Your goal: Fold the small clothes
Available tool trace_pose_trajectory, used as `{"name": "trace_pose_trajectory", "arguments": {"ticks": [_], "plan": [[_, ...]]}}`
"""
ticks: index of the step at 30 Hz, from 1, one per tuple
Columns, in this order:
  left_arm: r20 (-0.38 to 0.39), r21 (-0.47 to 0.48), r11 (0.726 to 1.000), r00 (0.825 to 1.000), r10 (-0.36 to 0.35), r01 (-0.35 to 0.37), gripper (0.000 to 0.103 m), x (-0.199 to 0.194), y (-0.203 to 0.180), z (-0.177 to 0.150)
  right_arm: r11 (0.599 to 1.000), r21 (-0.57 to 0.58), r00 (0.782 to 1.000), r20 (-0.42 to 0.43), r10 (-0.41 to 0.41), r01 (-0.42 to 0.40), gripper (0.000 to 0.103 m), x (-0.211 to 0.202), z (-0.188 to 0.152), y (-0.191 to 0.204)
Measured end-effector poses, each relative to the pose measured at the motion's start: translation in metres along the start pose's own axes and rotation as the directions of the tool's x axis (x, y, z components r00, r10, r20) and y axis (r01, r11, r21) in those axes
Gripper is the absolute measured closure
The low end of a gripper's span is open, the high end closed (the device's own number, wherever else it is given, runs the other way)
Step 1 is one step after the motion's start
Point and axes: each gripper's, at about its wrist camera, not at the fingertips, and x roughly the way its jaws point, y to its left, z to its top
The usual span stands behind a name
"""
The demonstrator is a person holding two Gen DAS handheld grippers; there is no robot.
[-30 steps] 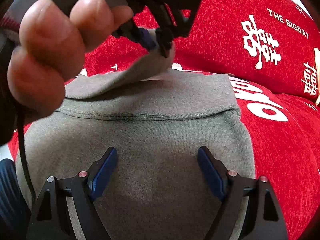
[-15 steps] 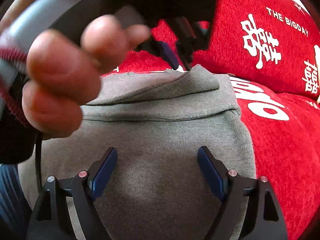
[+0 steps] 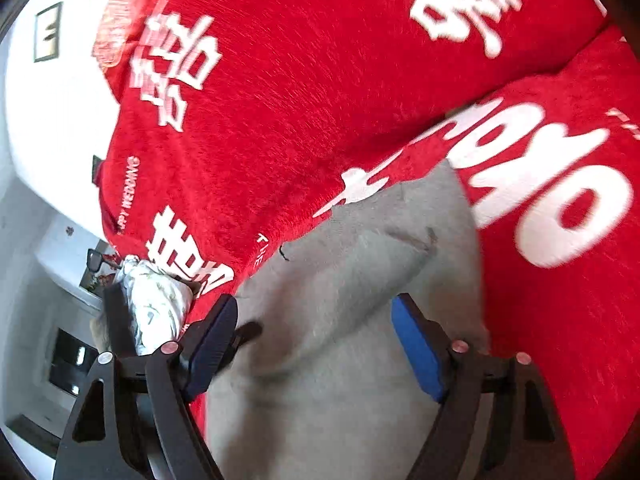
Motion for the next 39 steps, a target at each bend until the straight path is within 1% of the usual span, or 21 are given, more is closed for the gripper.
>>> {"name": "trace_pose_trajectory", "arguments": {"ticks": [1,3,6,7,8,9,10,11,12,13,15,18,20,22,23,25,28,29,32,36,39], "plan": [[0.0,-0.032,0.998,0.999,-0.049,0.049,0.103,-0.004,0.007,-0.003,0.999,0.022,0.999,-0.022,-0.029,0.029,0.021,0.011,0.005,0.0],[-0.049,-0.061,0.997,0.997,-0.051,0.048,0.103,0.0,0.014,-0.005,0.993,0.072,0.994,-0.063,-0.09,0.094,0.02,0.035,0.014,-0.002],[-0.191,-0.039,0.996,0.979,0.077,-0.086,0.103,0.022,0.025,-0.012,0.981,0.116,0.984,-0.108,-0.14,0.153,0.02,0.058,0.021,-0.008],[-0.201,-0.032,0.993,0.974,0.101,-0.109,0.103,0.024,0.028,-0.015,0.977,0.121,0.98,-0.111,-0.164,0.177,0.02,0.063,0.023,-0.011],[-0.161,-0.022,0.996,0.983,0.085,-0.09,0.103,0.018,0.029,-0.02,0.973,0.118,0.976,-0.113,-0.187,0.2,0.028,0.067,0.023,-0.013],[-0.065,-0.014,0.998,0.996,0.062,-0.064,0.103,0.0,0.03,-0.026,0.97,0.101,0.971,-0.117,-0.209,0.221,0.05,0.07,0.022,-0.014],[0.035,-0.004,0.999,0.998,0.046,-0.046,0.103,-0.016,0.032,-0.033,0.965,0.076,0.96,-0.144,-0.238,0.251,0.09,0.075,0.019,-0.017],[0.099,0.0,0.998,0.993,0.065,-0.066,0.103,-0.023,0.033,-0.038,0.958,0.076,0.951,-0.171,-0.259,0.275,0.091,0.079,0.017,-0.022],[0.132,-0.027,0.998,0.989,0.066,-0.063,0.098,-0.023,0.039,-0.043,0.962,0.099,0.958,-0.16,-0.238,0.256,0.091,0.078,0.015,-0.029],[0.118,-0.071,0.997,0.992,0.044,-0.036,0.067,-0.018,0.046,-0.045,0.964,0.107,0.963,-0.15,-0.225,0.242,0.091,0.076,0.015,-0.03],[-0.013,-0.163,0.986,1.0,0.024,-0.026,0.012,-0.004,0.06,-0.044,0.968,0.104,0.967,-0.142,-0.213,0.228,0.089,0.073,0.014,-0.029],[0.111,-0.238,0.971,0.992,0.064,-0.036,0.011,-0.018,0.074,-0.049,0.967,0.111,0.967,-0.144,-0.211,0.228,0.076,0.071,0.016,-0.028],[0.172,-0.253,0.966,0.985,-0.001,0.045,0.011,-0.031,0.082,-0.055,0.972,0.118,0.974,-0.134,-0.185,0.201,0.047,0.067,0.02,-0.028],[0.173,-0.214,0.976,0.985,-0.01,0.047,0.011,-0.033,0.079,-0.054,0.97,0.117,0.974,-0.11,-0.201,0.213,0.026,0.063,0.024,-0.024],[0.178,-0.192,0.981,0.984,-0.001,0.035,0.011,-0.034,0.078,-0.055,0.969,0.122,0.974,-0.097,-0.205,0.216,0.024,0.062,0.026,-0.022],[0.181,-0.153,0.988,0.983,0.028,0.0,0.011,-0.034,0.078,-0.057,0.965,0.122,0.97,-0.101,-0.22,0.231,0.028,0.063,0.028,-0.019],[0.146,-0.157,0.988,0.989,0.035,-0.012,0.011,-0.026,0.086,-0.059,0.955,0.031,0.942,-0.181,-0.283,0.293,0.09,0.073,0.027,-0.013],[0.13,-0.167,0.986,0.991,0.034,-0.012,0.011,-0.025,0.087,-0.061,0.948,0.006,0.932,-0.186,-0.311,0.318,0.09,0.072,0.026,-0.013],[0.097,-0.192,0.981,0.995,0.037,-0.018,0.011,-0.021,0.093,-0.069,0.952,-0.068,0.946,-0.11,-0.305,0.299,0.091,0.05,0.019,-0.008],[0.069,-0.193,0.981,0.997,0.045,-0.031,0.011,-0.009,0.097,-0.073,0.938,-0.122,0.944,-0.016,-0.329,0.325,0.088,0.03,0.014,-0.019],[0.063,-0.137,0.988,0.995,0.08,-0.071,0.011,-0.004,0.09,-0.073,0.952,-0.086,0.954,-0.042,-0.298,0.294,0.067,0.027,0.015,-0.032]]}}
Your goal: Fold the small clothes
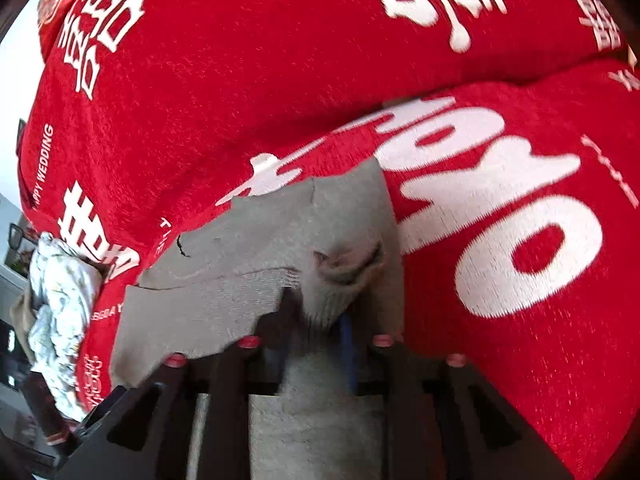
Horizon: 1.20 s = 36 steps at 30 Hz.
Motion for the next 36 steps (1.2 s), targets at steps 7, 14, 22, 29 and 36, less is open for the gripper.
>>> {"name": "trace_pose_trajectory", "arguments": {"ticks": [7,14,22,29,36], "plan": [[0.0,0.063,0.997,0.999,0.038,-0.038,0.011,0.002,-0.007,-0.004,0.997,-0.028,0.979,0.197,-0.061,0.068,0.043,-0.046,0.008,0.002],[-0.015,0.066,0.997,0.999,0.041,-0.04,0.011,0.002,-0.009,-0.002,0.977,-0.203,0.997,-0.043,-0.07,0.06,0.027,0.007,0.022,0.049],[-0.049,0.037,0.998,0.998,-0.045,0.047,0.011,-0.013,0.009,0.001,0.991,-0.106,0.969,-0.243,0.05,-0.078,0.027,-0.03,-0.01,0.006],[-0.013,0.076,0.994,0.997,-0.076,0.076,0.011,-0.016,-0.02,0.035,0.991,-0.047,0.988,-0.093,0.124,-0.128,0.025,-0.036,0.008,0.028],[-0.055,0.111,0.994,0.998,-0.006,0.012,0.011,-0.005,-0.012,0.028,0.998,-0.053,0.964,-0.264,-0.042,0.029,0.024,0.023,-0.003,0.043]]}}
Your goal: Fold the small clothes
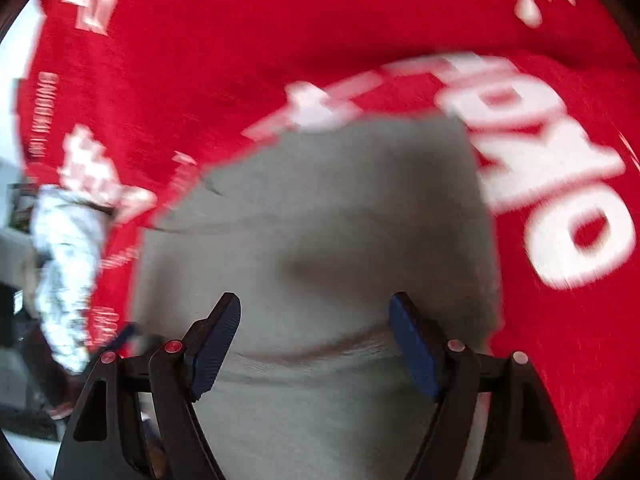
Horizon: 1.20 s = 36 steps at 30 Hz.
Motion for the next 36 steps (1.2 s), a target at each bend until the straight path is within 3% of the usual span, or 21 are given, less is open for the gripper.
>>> {"name": "trace_pose_trajectory", "arguments": {"ticks": [4,5,10,13,15,18,22,24,26,33,36], "plan": [[-0.038,-0.017,1.0,0.999,-0.009,0.009,0.011,0.009,0.016,-0.024,0.998,-0.055,0.995,0.097,0.031,-0.026,0.024,-0.022,-0.032,-0.009],[-0.017,-0.008,1.0,1.0,-0.006,0.005,0.011,0.007,0.016,-0.026,0.998,-0.062,0.993,0.113,0.033,-0.026,0.024,-0.027,-0.037,-0.008],[-0.005,-0.005,1.0,1.0,-0.024,0.024,0.011,0.002,0.007,-0.023,0.992,-0.112,0.973,0.228,-0.027,0.054,0.02,-0.037,-0.04,0.013],[-0.021,0.008,1.0,1.0,0.017,-0.017,0.011,0.011,0.008,-0.023,0.957,-0.193,0.967,0.18,-0.182,0.216,0.02,-0.009,-0.042,0.026],[-0.013,-0.002,1.0,1.0,0.023,-0.023,0.011,0.009,0.012,-0.023,0.922,-0.241,0.939,0.24,-0.245,0.302,0.02,-0.007,-0.052,0.04],[0.012,-0.004,1.0,1.0,-0.002,0.002,0.011,0.001,0.014,-0.025,0.913,-0.288,0.932,0.302,-0.199,0.288,0.02,-0.015,-0.072,0.059],[0.011,0.004,1.0,1.0,0.011,-0.011,0.011,0.002,0.014,-0.028,0.881,-0.309,0.908,0.334,-0.252,0.358,0.02,-0.002,-0.091,0.069],[0.014,0.008,1.0,1.0,0.015,-0.015,0.011,0.002,0.013,-0.03,0.888,-0.307,0.923,0.288,-0.257,0.343,0.02,0.01,-0.099,0.066],[0.021,0.019,1.0,1.0,0.021,-0.022,0.011,0.001,0.012,-0.032,0.876,-0.31,0.904,0.338,-0.262,0.369,0.018,0.009,-0.11,0.067],[0.017,0.051,0.998,0.999,0.04,-0.041,0.011,-0.001,0.007,-0.052,0.875,-0.3,0.886,0.388,-0.252,0.38,0.018,0.004,-0.135,0.065],[0.061,0.065,0.997,0.997,0.04,-0.044,0.01,-0.009,0.008,-0.071,0.871,-0.305,0.874,0.423,-0.239,0.386,0.018,0.0,-0.153,0.064]]}}
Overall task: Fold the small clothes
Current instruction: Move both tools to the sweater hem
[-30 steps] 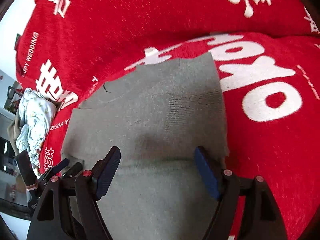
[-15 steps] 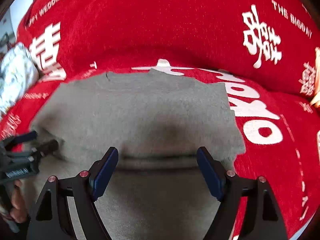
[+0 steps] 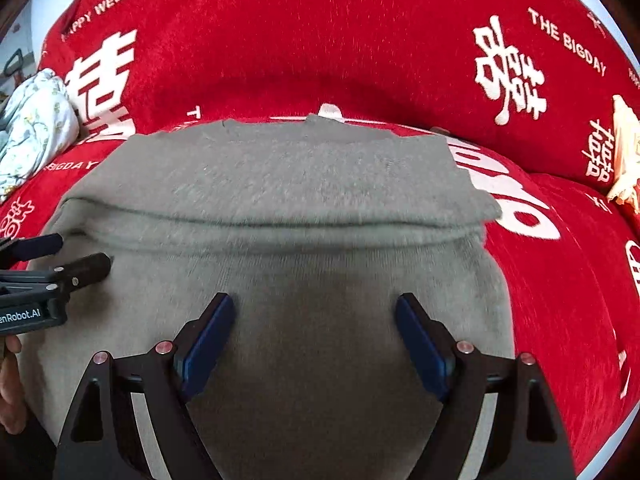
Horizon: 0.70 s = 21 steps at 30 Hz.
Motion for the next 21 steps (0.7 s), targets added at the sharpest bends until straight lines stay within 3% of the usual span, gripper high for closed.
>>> {"name": "trace_pose_trajectory", "arguments": {"ticks": [3,9,12,14,17,20,21], "plan": [[0.006,-0.001,1.0,1.0,0.008,-0.008,0.0,-0.009,0.003,-0.02,1.0,-0.028,1.0,0.029,-0.006,0.007,0.018,-0.011,-0.014,0.005],[0.065,0.051,0.999,0.998,-0.007,0.003,0.0,-0.033,0.008,-0.06,0.996,-0.088,0.998,0.061,0.029,-0.023,0.018,-0.038,-0.053,0.001],[0.06,0.047,0.999,0.998,-0.01,0.007,0.0,-0.042,0.012,-0.076,0.994,-0.112,0.999,0.05,0.022,-0.016,0.018,-0.051,-0.068,-0.004],[0.048,0.028,0.999,0.998,-0.038,0.037,0.0,-0.051,0.011,-0.081,0.995,-0.103,0.999,0.032,0.007,-0.004,0.017,-0.059,-0.071,-0.003],[0.066,0.057,0.992,0.991,-0.116,0.113,0.0,-0.061,-0.007,-0.091,0.992,-0.114,0.997,0.058,0.054,-0.047,0.017,-0.071,-0.074,0.011],[0.049,0.171,0.985,0.999,-0.023,0.014,0.0,-0.049,-0.033,-0.105,0.975,-0.221,0.998,0.037,0.044,-0.035,0.017,-0.062,-0.085,0.038],[0.083,0.182,0.983,0.996,-0.022,0.006,0.0,-0.051,-0.034,-0.109,0.971,-0.238,0.997,0.064,0.033,-0.017,0.017,-0.062,-0.09,0.041]]}}
